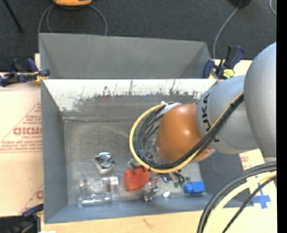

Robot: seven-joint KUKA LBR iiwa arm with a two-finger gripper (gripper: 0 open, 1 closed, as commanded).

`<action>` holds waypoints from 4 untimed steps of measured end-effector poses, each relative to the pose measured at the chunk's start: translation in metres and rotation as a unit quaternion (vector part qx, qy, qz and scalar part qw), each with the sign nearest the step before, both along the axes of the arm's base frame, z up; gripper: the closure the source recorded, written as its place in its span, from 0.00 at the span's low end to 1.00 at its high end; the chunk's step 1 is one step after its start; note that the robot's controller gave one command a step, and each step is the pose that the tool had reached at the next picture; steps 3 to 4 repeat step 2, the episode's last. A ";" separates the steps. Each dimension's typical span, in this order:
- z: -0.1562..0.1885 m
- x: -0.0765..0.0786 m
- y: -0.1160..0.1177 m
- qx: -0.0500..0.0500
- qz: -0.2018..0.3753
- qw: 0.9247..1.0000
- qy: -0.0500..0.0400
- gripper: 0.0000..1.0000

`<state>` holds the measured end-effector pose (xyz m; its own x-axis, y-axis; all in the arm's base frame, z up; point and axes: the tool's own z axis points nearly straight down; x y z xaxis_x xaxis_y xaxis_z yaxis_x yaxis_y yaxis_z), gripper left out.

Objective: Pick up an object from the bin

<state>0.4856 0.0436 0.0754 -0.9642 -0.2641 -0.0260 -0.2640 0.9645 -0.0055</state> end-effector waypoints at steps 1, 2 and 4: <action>0.001 0.000 0.001 0.001 0.000 1.000 -0.001 1.00; 0.156 -0.003 -0.025 -0.001 0.001 1.000 0.008 1.00; 0.156 -0.003 -0.025 -0.001 0.001 1.000 0.008 1.00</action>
Offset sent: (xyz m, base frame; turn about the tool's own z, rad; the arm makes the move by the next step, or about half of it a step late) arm 0.0000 0.0000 0.0000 0.0000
